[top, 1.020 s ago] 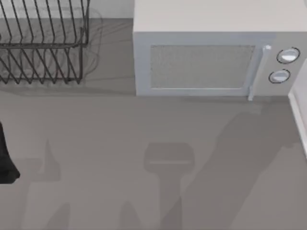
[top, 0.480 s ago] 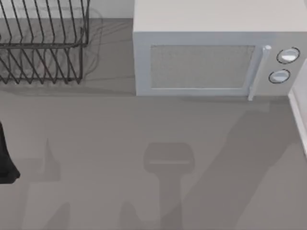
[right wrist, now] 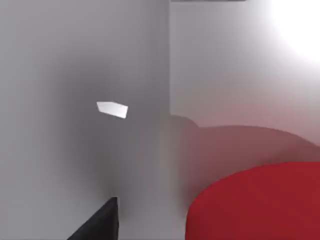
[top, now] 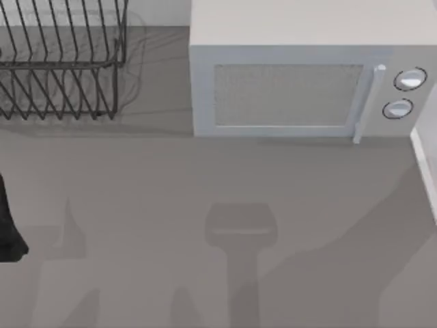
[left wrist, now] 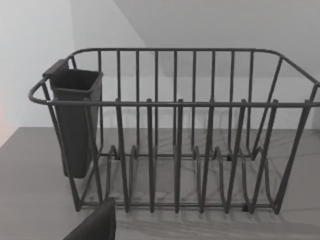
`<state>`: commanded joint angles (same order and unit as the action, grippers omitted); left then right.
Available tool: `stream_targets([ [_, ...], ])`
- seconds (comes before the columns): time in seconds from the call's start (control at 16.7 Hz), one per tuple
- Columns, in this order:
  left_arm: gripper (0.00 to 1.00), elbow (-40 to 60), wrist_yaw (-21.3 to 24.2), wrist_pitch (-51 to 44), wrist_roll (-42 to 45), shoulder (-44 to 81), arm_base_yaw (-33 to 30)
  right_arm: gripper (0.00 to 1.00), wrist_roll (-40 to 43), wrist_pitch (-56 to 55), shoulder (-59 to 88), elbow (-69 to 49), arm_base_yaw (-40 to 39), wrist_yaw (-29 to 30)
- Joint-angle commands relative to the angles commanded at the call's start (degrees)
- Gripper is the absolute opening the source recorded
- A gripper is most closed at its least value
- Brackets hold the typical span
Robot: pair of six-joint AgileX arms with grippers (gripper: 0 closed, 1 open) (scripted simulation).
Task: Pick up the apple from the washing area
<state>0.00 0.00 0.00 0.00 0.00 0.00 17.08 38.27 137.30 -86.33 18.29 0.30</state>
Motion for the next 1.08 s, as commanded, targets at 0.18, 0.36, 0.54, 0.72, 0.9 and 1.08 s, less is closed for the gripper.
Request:
stream_targets([
  [0.18,1.00,0.00,0.00,0.00,0.00,0.00,0.00,1.00,-0.02,-3.11,2.37,1.50,0.04,0.02],
  [0.36,1.00,0.00,0.00,0.00,0.00,0.00,0.00,1.00,-0.02,-3.11,2.37,1.50,0.04,0.02],
  [0.54,1.00,0.00,0.00,0.00,0.00,0.00,0.00,0.77,-0.02,-3.11,2.37,1.50,0.04,0.02],
  [0.72,1.00,0.00,0.00,0.00,0.00,0.00,0.00,0.55,-0.02,-3.11,2.37,1.50,0.04,0.02],
  [0.9,1.00,0.00,0.00,0.00,0.00,0.00,0.00,0.32,-0.02,-3.11,2.37,1.50,0.04,0.02],
  [1.08,1.00,0.00,0.00,0.00,0.00,0.00,0.00,0.10,-0.02,-3.11,2.37,1.50,0.04,0.02],
])
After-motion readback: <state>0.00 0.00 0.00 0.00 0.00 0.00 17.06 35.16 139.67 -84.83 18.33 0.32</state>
